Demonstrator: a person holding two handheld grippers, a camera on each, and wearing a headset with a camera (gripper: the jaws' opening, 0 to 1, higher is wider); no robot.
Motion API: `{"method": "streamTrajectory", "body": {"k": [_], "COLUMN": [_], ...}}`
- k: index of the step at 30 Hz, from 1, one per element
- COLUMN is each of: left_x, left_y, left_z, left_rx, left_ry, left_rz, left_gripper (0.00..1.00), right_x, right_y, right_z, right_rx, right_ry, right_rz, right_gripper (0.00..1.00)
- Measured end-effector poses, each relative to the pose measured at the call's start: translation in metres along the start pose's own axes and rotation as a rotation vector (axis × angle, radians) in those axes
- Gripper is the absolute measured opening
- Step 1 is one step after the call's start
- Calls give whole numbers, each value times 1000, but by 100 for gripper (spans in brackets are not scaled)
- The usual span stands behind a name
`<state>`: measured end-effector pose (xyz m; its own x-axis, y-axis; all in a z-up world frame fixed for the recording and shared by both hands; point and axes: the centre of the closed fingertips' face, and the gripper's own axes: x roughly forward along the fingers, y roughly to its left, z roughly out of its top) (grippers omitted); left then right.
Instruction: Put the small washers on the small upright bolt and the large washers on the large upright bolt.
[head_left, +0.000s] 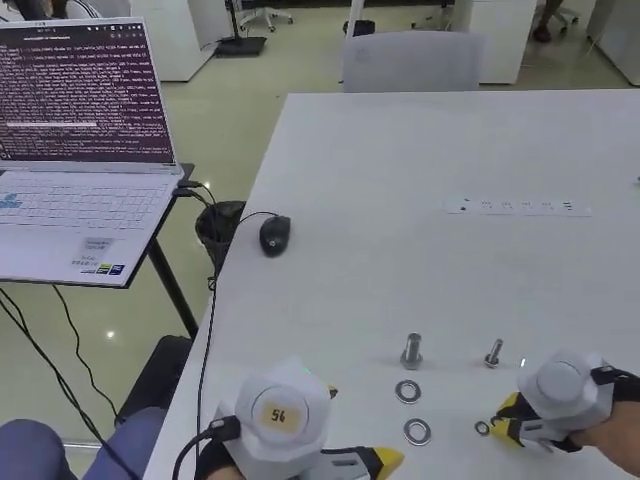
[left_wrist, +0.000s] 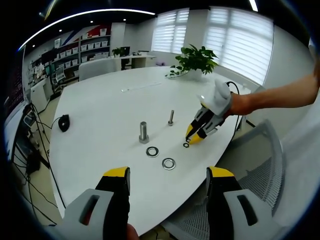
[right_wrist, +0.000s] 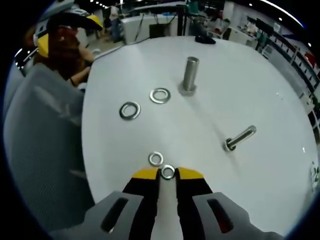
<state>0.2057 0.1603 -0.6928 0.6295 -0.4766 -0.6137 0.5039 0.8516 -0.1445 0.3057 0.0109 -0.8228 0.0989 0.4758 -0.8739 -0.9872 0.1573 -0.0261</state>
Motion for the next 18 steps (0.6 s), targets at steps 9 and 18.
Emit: {"method": "streamTrajectory", "body": {"k": [9,18], "left_x": [1,2], "left_y": [4,3], "left_z": [4,2], "left_rx": [-1,1], "left_ry": [-8,-3], "left_rz": [3,0], "left_gripper": [61,61], "right_x": [-3,-6], "right_y": [-4,-5], "right_z": [-5,-13], "right_rx": [85,98], "right_ry": [-27,-42], "right_rz": [-20,-25], "right_gripper": [13,4]}}
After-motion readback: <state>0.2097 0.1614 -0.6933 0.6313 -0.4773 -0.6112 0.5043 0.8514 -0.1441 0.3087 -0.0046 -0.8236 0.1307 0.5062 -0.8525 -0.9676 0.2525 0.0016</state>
